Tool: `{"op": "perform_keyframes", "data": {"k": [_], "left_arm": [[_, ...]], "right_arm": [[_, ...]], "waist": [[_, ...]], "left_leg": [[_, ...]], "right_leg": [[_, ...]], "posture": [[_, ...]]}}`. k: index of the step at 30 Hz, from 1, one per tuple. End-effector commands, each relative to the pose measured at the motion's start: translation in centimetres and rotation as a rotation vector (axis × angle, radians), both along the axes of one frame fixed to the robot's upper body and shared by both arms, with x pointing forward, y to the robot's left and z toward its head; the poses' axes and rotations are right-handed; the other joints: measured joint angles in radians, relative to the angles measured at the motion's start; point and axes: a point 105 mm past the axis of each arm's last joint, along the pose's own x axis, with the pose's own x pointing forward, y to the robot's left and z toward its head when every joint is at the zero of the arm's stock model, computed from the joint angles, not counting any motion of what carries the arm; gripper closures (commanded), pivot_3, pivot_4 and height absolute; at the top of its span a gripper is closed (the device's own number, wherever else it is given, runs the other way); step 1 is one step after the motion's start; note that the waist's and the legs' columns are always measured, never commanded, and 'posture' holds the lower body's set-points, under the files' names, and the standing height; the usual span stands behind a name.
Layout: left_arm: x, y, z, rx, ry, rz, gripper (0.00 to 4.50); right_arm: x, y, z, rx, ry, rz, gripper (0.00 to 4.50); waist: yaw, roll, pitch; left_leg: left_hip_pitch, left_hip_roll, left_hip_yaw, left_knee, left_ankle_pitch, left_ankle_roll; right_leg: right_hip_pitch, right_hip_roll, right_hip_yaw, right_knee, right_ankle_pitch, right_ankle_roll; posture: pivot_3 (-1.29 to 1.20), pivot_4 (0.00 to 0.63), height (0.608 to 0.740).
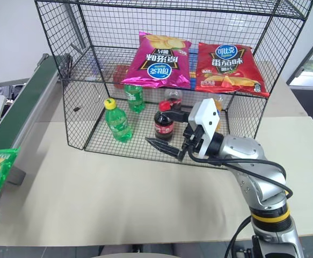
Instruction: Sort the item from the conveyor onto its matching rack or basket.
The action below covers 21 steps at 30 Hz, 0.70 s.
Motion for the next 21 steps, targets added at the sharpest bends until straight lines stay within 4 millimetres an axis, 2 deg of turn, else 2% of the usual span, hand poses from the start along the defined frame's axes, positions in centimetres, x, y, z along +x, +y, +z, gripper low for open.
{"op": "perform_keyframes", "data": {"k": [1,2,6,13,21], "left_arm": [[0.7,-0.2,2.4,0.080,-0.052,-0.041,0.00],[1.0,-0.5,2.7,0.091,-0.061,-0.055,0.00],[1.7,-2.0,3.5,0.107,-0.101,-0.087,1.15],[1.2,-3.9,3.4,0.082,-0.112,-0.076,4.47],[1.8,-4.4,5.5,0.142,-0.184,-0.083,4.47]], "right_arm": [[-0.8,0.6,1.3,0.019,-0.045,0.028,0.01],[-0.8,0.6,1.2,0.019,-0.045,0.028,0.01],[-0.9,0.5,1.2,0.013,-0.044,0.024,0.00],[-1.1,0.1,0.4,0.010,-0.033,0.017,0.00],[-1.0,0.3,0.1,0.014,-0.034,0.028,0.00]], "waist": [[0.001,0.000,0.000],[0.002,0.000,0.000],[0.016,-0.005,0.002],[0.016,-0.003,0.002],[0.012,-0.003,0.003]], "left_leg": [[0.000,0.000,0.000,0.000,0.000,0.000],[0.000,0.000,0.000,0.000,0.000,0.000],[0.000,0.000,-0.001,0.000,0.000,0.000],[-0.001,0.000,-0.001,-0.001,0.001,-0.001],[0.000,0.001,-0.001,-0.001,0.001,-0.001]], "right_leg": [[0.000,0.000,0.000,0.000,0.000,0.000],[0.000,0.000,0.000,0.000,0.000,0.000],[0.000,0.000,-0.001,0.000,0.000,-0.001],[0.001,-0.005,-0.001,-0.001,0.000,-0.001],[0.001,0.001,-0.001,-0.001,0.000,-0.002]], "posture": [[0.00,0.150,0.740],[0.00,0.150,0.740],[0.00,0.150,0.740],[0.00,0.150,0.740],[0.00,0.150,0.740]]}}
